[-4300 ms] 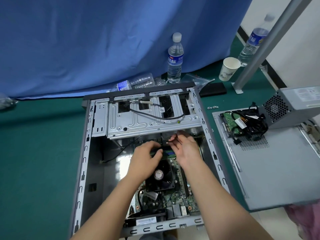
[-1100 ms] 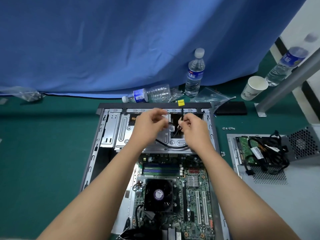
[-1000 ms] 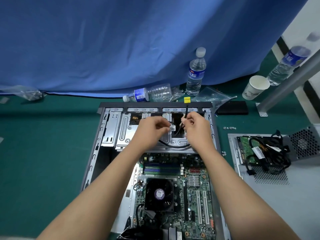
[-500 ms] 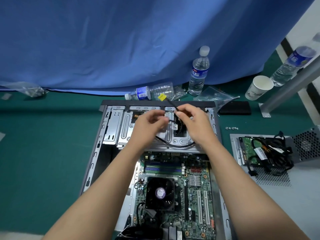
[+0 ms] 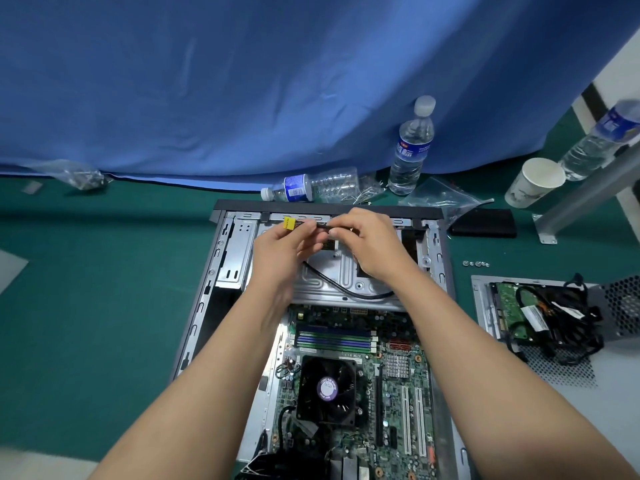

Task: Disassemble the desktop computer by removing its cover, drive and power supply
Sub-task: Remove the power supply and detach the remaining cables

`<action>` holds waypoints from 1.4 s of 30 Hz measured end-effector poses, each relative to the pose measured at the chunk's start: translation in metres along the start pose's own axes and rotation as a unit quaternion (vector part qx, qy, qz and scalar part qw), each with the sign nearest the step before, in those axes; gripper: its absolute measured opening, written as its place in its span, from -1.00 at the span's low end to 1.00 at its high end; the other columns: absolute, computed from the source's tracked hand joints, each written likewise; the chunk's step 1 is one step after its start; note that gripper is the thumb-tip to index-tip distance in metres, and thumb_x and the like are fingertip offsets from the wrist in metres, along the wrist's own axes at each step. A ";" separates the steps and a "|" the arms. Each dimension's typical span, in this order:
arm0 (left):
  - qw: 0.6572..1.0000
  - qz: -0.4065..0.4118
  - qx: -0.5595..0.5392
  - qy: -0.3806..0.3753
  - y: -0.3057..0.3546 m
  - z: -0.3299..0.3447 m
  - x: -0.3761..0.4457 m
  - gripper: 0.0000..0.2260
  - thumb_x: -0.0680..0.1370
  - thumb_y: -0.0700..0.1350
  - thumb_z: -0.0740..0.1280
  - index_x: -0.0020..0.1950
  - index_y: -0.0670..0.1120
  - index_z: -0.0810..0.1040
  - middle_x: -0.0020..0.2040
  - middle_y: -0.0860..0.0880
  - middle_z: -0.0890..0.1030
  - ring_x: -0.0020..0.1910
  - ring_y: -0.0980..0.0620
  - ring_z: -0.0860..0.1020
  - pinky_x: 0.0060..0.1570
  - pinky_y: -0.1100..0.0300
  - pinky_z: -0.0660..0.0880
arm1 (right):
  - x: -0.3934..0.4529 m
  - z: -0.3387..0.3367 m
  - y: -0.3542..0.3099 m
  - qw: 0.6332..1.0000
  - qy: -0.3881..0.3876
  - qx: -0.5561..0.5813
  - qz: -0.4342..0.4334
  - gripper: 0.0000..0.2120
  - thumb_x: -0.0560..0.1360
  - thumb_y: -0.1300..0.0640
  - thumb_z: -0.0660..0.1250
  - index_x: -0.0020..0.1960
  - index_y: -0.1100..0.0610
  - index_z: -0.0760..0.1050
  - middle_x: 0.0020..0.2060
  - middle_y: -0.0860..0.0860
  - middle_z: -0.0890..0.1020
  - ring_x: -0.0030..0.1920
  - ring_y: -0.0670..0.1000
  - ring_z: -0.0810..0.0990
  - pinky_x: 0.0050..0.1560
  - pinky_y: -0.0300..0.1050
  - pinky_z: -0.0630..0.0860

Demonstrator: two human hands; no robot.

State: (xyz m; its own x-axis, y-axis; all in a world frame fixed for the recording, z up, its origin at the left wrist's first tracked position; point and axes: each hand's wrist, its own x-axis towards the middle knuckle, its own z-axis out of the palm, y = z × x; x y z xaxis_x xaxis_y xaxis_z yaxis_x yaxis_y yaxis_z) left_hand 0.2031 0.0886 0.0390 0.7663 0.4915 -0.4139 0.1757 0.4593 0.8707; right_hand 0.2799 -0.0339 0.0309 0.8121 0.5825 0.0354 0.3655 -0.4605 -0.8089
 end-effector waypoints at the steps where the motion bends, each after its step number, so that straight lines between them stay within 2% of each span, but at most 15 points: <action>1: 1.000 -0.007 -0.007 0.009 0.000 -0.002 0.001 -0.93 0.53 -0.30 0.34 -0.14 -0.23 0.59 -0.30 -0.11 0.68 -0.30 0.04 0.66 -0.23 0.30 0.58 | 0.002 0.003 0.000 1.000 -0.004 -0.005 0.000 -0.83 0.52 0.19 0.33 0.06 0.17 0.64 -0.21 0.00 0.54 -0.20 -0.06 0.47 -0.21 -0.36 0.26; 5: 0.999 -0.030 0.019 0.038 0.003 -0.014 0.008 -0.94 0.52 -0.31 0.35 -0.14 -0.20 0.56 -0.33 -0.13 0.66 -0.37 0.02 0.64 -0.38 0.24 0.53 | 0.009 0.010 -0.001 0.999 -0.026 -0.021 0.006 -0.88 0.51 0.19 0.34 0.01 0.11 0.62 -0.18 -0.02 0.58 -0.22 -0.10 0.46 -0.16 -0.27 0.30; 8: 0.989 -0.006 0.137 0.062 0.001 -0.022 0.013 -0.96 0.51 -0.25 0.39 -0.11 -0.12 0.58 -0.32 -0.09 0.65 -0.40 0.00 0.60 -0.39 0.17 0.45 | 0.007 0.010 0.001 0.997 -0.010 -0.081 0.002 -0.92 0.51 0.16 0.33 -0.01 0.05 0.57 -0.19 -0.09 0.55 -0.17 -0.06 0.49 -0.14 -0.07 0.46; 11: 0.963 0.052 0.249 0.091 0.001 -0.026 0.016 -0.91 0.50 -0.23 0.41 -0.13 -0.03 0.61 -0.29 -0.01 0.65 -0.36 0.01 0.59 -0.38 0.14 0.55 | 0.003 0.011 0.003 0.987 0.003 -0.157 -0.015 -0.89 0.55 0.14 0.27 0.01 0.05 0.57 -0.12 -0.06 0.53 -0.08 0.02 0.51 -0.15 -0.05 0.48; 14: 0.947 0.077 0.295 0.105 -0.001 -0.032 0.018 -0.86 0.52 -0.26 0.37 -0.05 -0.02 0.61 -0.16 -0.03 0.67 -0.25 0.08 0.64 -0.19 0.19 0.61 | 0.002 0.016 0.002 0.984 -0.007 -0.175 -0.028 -0.85 0.57 0.17 0.23 0.05 0.11 0.58 -0.04 0.01 0.50 -0.08 0.08 0.52 -0.13 -0.02 0.49; 16: 0.927 0.105 0.347 0.099 -0.003 -0.036 0.019 -0.85 0.52 -0.28 0.36 0.02 -0.08 0.63 -0.07 -0.03 0.66 -0.15 0.12 0.62 -0.06 0.27 0.56 | 0.000 0.020 0.002 0.985 -0.002 -0.172 -0.032 -0.83 0.58 0.19 0.22 0.06 0.16 0.57 -0.03 0.03 0.49 -0.08 0.10 0.52 -0.12 0.00 0.49; 19: 0.876 0.171 0.450 0.037 -0.004 -0.036 0.017 -0.82 0.51 -0.24 0.38 0.08 -0.08 0.65 -0.04 0.05 0.55 -0.16 0.23 0.49 -0.10 0.53 0.38 | -0.001 0.024 0.001 0.986 0.005 -0.165 -0.021 -0.84 0.58 0.18 0.22 0.05 0.17 0.57 -0.06 0.04 0.46 -0.10 0.12 0.50 -0.14 -0.01 0.47; 22: 0.788 0.236 0.568 -0.014 -0.009 -0.030 0.018 -0.81 0.50 -0.11 0.42 0.10 -0.04 0.66 0.04 0.03 0.53 0.04 0.06 0.41 0.04 0.30 0.27 | 0.001 0.022 0.002 0.992 -0.018 -0.123 -0.007 -0.86 0.55 0.18 0.27 0.01 0.13 0.60 -0.11 0.00 0.47 -0.09 0.07 0.49 -0.08 -0.04 0.45; 24: 0.723 0.278 0.632 -0.006 -0.014 -0.024 0.018 -0.84 0.48 -0.03 0.42 0.04 0.01 0.68 0.06 0.04 0.57 0.10 -0.02 0.38 -0.03 0.19 0.14 | 0.002 0.014 0.003 0.997 -0.041 -0.060 0.007 -0.87 0.52 0.21 0.31 -0.01 0.11 0.63 -0.13 -0.01 0.53 -0.08 0.01 0.52 -0.02 -0.14 0.42; 25: 0.706 0.293 0.645 -0.004 -0.016 -0.021 0.017 -0.85 0.48 0.00 0.42 0.01 0.01 0.69 0.05 0.04 0.57 0.11 -0.03 0.37 -0.06 0.18 0.08 | 0.001 0.008 0.004 0.998 -0.052 -0.029 0.017 -0.86 0.51 0.23 0.33 0.00 0.10 0.64 -0.12 -0.01 0.58 -0.07 -0.02 0.54 -0.01 -0.21 0.42; 29: 0.734 0.319 0.600 0.014 -0.019 -0.015 0.016 -0.87 0.48 0.02 0.41 -0.13 -0.01 0.68 -0.10 0.06 0.60 -0.03 0.05 0.36 -0.10 0.20 0.02 | -0.007 -0.019 0.015 0.991 -0.100 0.049 0.075 -0.84 0.47 0.23 0.40 0.02 0.05 0.61 -0.15 -0.07 0.64 -0.15 -0.14 0.58 -0.09 -0.37 0.46; 32: 0.747 0.311 0.587 0.014 -0.018 -0.011 0.018 -0.86 0.48 0.03 0.40 -0.15 -0.02 0.66 -0.19 0.07 0.62 -0.11 0.09 0.35 -0.10 0.18 0.05 | -0.017 -0.029 0.023 0.985 -0.145 -0.047 0.083 -0.91 0.41 0.14 0.46 -0.17 0.05 0.55 -0.29 -0.08 0.55 -0.31 -0.17 0.47 -0.27 -0.31 0.39; 35: 0.768 0.295 0.568 0.008 -0.018 -0.004 0.017 -0.87 0.48 0.00 0.42 -0.16 -0.04 0.67 -0.19 0.04 0.65 -0.13 0.07 0.38 -0.05 0.12 0.18 | -0.021 -0.027 0.025 0.972 -0.161 -0.158 0.059 -0.79 0.40 0.06 0.46 -0.20 0.17 0.51 -0.24 -0.01 0.49 -0.19 -0.02 0.42 -0.22 -0.14 0.29; 38: 0.785 0.277 0.554 0.000 -0.019 -0.002 0.014 -0.87 0.47 -0.02 0.43 -0.15 -0.08 0.67 -0.21 0.01 0.64 -0.13 0.01 0.43 0.03 0.01 0.35 | -0.022 -0.025 0.022 0.977 -0.149 -0.139 0.065 -0.75 0.40 0.07 0.46 -0.25 0.18 0.43 -0.26 -0.01 0.43 -0.18 0.00 0.37 -0.25 -0.13 0.22; 42: 0.796 0.252 0.550 -0.026 -0.018 -0.002 0.012 -0.86 0.47 -0.02 0.43 -0.12 -0.08 0.67 -0.18 0.00 0.65 -0.11 -0.01 0.45 0.06 -0.06 0.41 | -0.026 -0.019 0.024 0.983 -0.113 -0.116 0.090 -0.80 0.40 0.19 0.43 -0.25 0.28 0.46 -0.22 0.02 0.40 -0.14 0.03 0.37 -0.19 -0.14 0.24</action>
State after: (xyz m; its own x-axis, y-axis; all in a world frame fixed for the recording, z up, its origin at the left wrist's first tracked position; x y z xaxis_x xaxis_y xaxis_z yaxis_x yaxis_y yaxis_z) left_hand 0.2077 0.0875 0.0175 0.9306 0.3629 0.0479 0.2504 -0.7265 0.6399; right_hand 0.2761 -0.0724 0.0217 0.7615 0.5987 -0.2482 0.3396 -0.6948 -0.6339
